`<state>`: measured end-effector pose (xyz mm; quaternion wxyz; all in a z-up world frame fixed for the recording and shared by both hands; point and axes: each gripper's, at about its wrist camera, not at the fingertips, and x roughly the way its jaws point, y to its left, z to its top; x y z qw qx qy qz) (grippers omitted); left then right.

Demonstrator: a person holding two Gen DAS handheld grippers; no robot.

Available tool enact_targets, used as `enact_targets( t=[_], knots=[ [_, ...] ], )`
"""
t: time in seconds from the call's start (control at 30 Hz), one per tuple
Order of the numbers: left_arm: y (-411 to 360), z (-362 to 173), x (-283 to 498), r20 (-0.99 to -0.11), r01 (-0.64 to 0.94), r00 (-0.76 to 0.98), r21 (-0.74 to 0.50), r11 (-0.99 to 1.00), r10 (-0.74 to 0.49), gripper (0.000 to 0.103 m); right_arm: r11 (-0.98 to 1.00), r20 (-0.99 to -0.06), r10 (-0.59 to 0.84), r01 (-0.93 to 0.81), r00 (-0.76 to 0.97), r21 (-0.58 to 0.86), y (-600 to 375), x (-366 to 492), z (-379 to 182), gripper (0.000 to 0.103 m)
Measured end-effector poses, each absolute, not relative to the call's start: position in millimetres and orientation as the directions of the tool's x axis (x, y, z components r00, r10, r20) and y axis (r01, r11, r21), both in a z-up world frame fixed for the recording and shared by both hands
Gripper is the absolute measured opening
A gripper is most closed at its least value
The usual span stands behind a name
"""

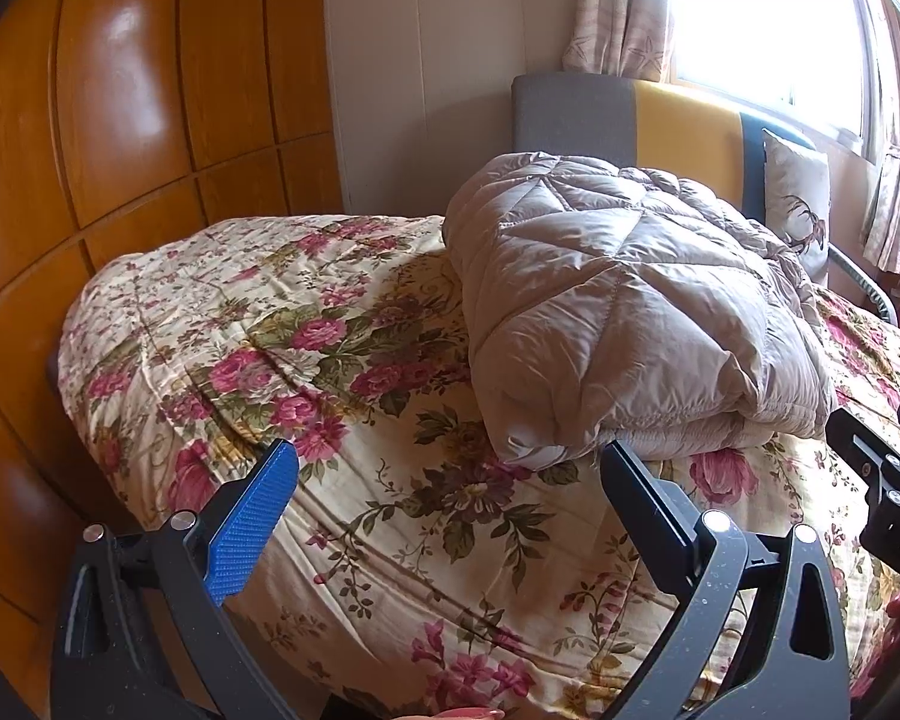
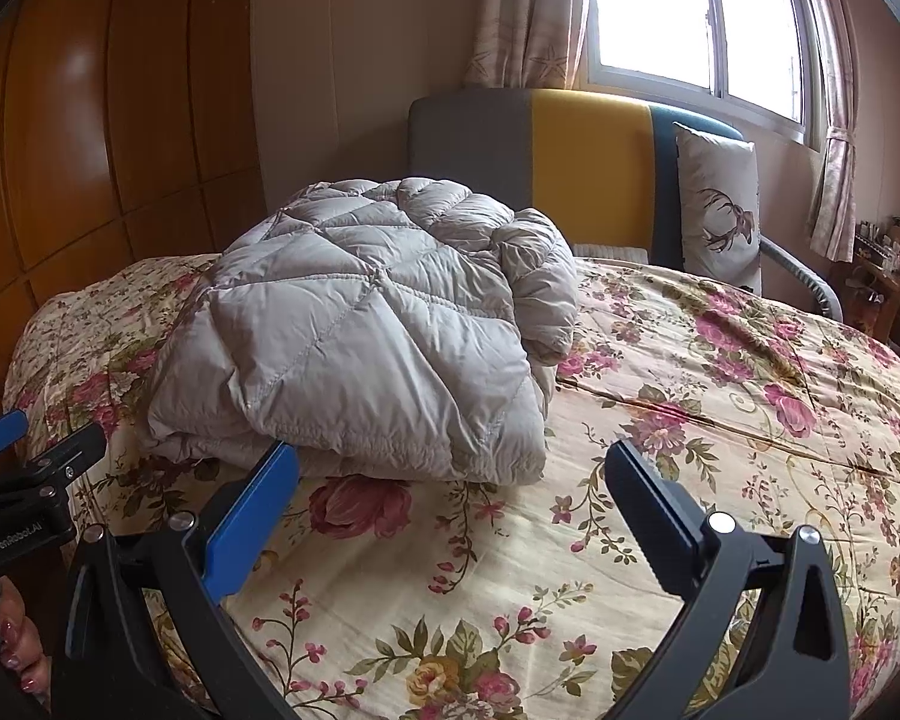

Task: Fold large clothes

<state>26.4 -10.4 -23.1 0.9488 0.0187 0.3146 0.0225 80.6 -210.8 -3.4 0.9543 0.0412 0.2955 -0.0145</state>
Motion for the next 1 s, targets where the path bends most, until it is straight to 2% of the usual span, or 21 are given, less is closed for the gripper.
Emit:
enact_targets(
  t=[1.0],
  knots=[
    [-9.6,-28.2,28.4,-0.616,-0.034,0.786,0.044,0.998,0.054,0.100,0.996,-0.577,0.011,0.042,0.817,0.079,-211.8,83.0,-6.0,0.101]
  ],
)
